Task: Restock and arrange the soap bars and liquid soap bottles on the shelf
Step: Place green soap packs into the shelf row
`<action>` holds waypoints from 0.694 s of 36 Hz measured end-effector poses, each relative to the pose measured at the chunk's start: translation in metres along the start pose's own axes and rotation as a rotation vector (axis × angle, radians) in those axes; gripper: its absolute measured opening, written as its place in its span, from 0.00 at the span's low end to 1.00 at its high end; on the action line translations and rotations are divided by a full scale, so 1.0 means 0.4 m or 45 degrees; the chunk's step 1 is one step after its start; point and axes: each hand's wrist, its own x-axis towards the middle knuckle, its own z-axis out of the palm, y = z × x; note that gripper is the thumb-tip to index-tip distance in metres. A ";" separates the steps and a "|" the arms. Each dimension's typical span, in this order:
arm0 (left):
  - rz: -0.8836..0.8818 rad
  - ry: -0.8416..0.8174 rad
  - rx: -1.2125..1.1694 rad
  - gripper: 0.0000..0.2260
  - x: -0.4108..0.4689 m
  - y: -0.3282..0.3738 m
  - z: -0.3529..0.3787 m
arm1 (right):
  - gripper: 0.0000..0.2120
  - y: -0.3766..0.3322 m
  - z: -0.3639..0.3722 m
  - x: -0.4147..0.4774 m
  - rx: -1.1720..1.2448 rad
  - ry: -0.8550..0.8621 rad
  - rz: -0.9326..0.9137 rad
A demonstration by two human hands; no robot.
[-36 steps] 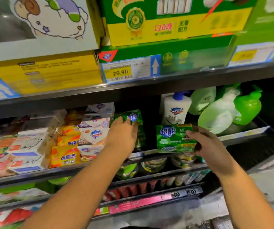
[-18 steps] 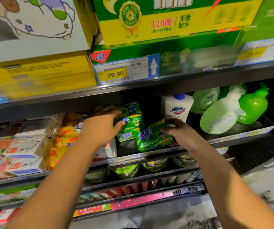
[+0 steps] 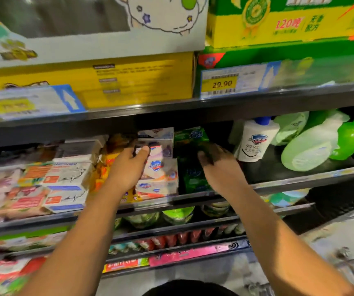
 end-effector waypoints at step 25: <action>0.880 -0.075 0.853 0.14 -0.093 0.013 0.070 | 0.21 0.163 -0.122 -0.051 -0.050 0.425 0.313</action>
